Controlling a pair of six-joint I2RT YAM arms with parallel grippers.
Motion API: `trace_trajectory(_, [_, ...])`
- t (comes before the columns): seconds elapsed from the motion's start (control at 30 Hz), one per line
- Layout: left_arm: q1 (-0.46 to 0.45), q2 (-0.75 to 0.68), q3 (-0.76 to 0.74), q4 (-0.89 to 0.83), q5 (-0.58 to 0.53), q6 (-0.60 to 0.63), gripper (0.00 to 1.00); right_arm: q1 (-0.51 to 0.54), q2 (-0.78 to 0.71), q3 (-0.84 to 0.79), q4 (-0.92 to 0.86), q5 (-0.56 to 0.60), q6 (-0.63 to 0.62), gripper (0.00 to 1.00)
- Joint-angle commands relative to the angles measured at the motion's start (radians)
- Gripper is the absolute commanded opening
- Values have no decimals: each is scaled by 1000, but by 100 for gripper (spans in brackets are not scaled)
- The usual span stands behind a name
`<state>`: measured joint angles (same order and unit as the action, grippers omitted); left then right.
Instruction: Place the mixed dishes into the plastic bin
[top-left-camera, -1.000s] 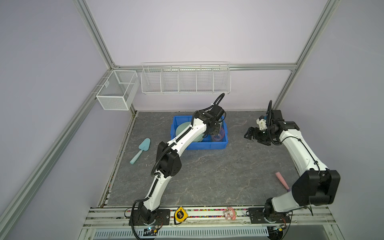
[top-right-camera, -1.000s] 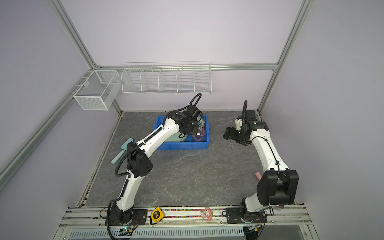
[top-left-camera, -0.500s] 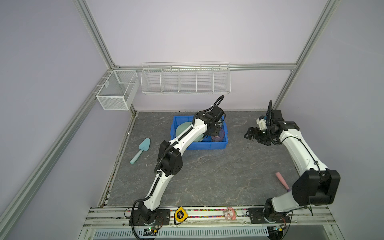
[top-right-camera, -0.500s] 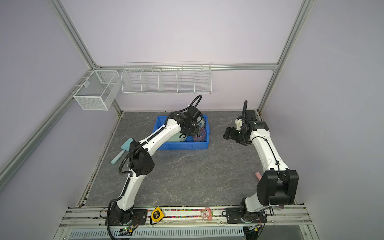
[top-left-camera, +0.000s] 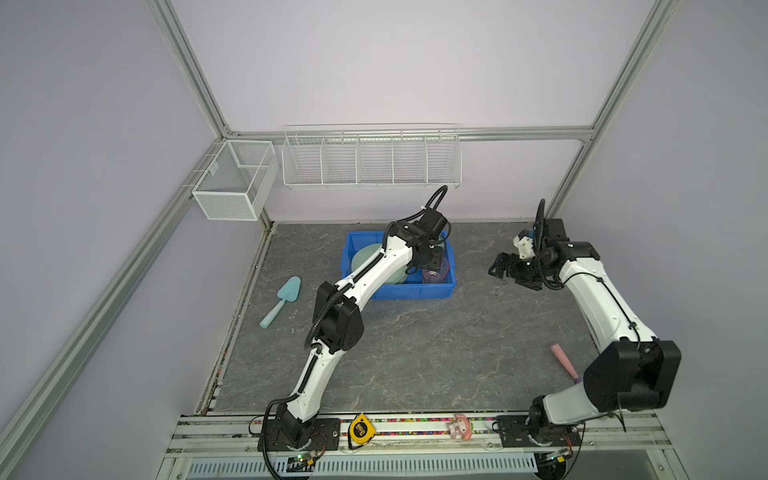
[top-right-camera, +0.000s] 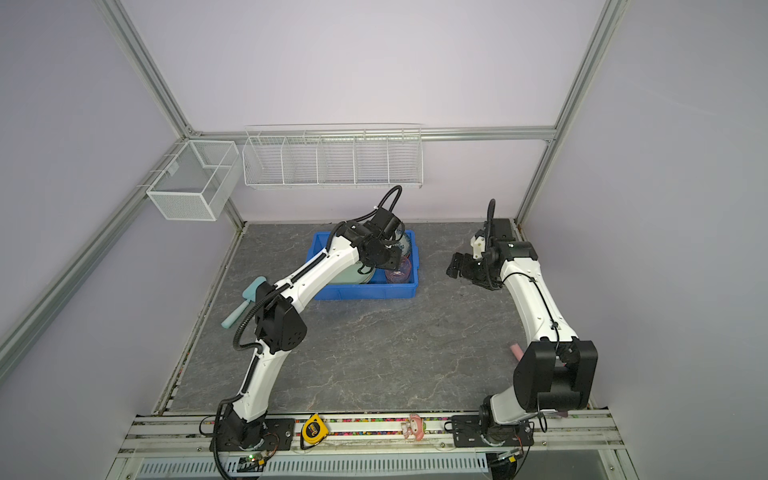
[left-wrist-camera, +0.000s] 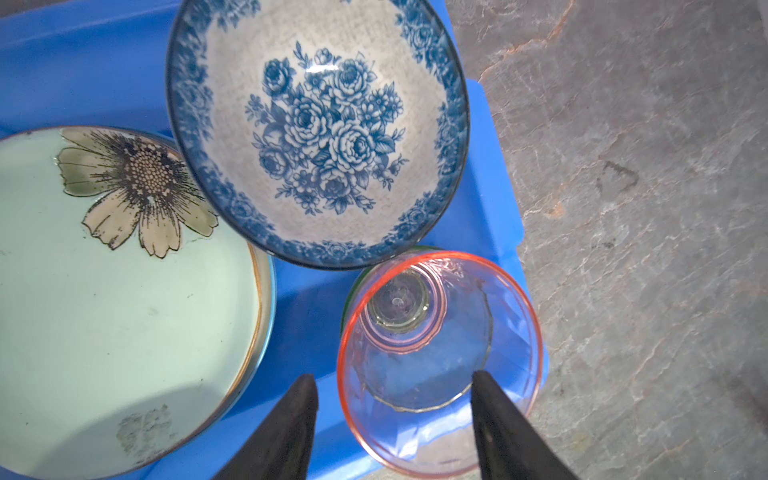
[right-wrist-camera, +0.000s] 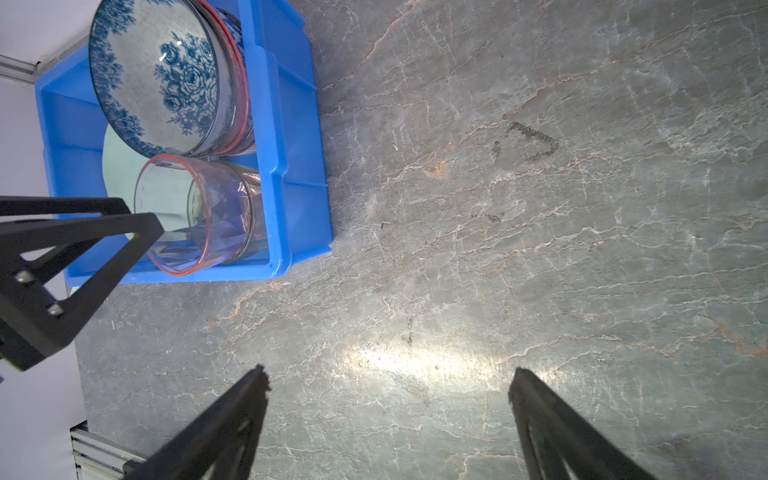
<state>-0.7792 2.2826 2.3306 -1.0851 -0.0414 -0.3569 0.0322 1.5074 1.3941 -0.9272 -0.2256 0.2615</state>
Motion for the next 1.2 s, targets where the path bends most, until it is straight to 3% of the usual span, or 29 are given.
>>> trace_trajectory(0.0, [3,-68,37,-24,-4,4,74,-9,-5,30,-18,2,-9,93])
trace_trajectory(0.1, [4,-101,35,-36,-38,-2,99,-8,-9,42,-17,-1,-13,93])
trace_trajectory(0.37, [4,-260,-98,8,-121,7,97,-8,-36,36,18,14,7,92])
trace_trajectory(0.6, [52,-591,-535,331,-244,69,97,-11,-127,-29,116,108,36,88])
trace_trajectory(0.83, [347,-962,-1034,635,-105,26,97,-12,-206,-94,166,177,27,88])
trace_trajectory(0.97, [492,-1144,-1266,761,-128,41,97,-12,-231,-150,212,172,4,88])
trace_trajectory(1.17, [523,-1383,-1617,1064,-248,299,98,-12,-251,-262,391,166,-48,88])
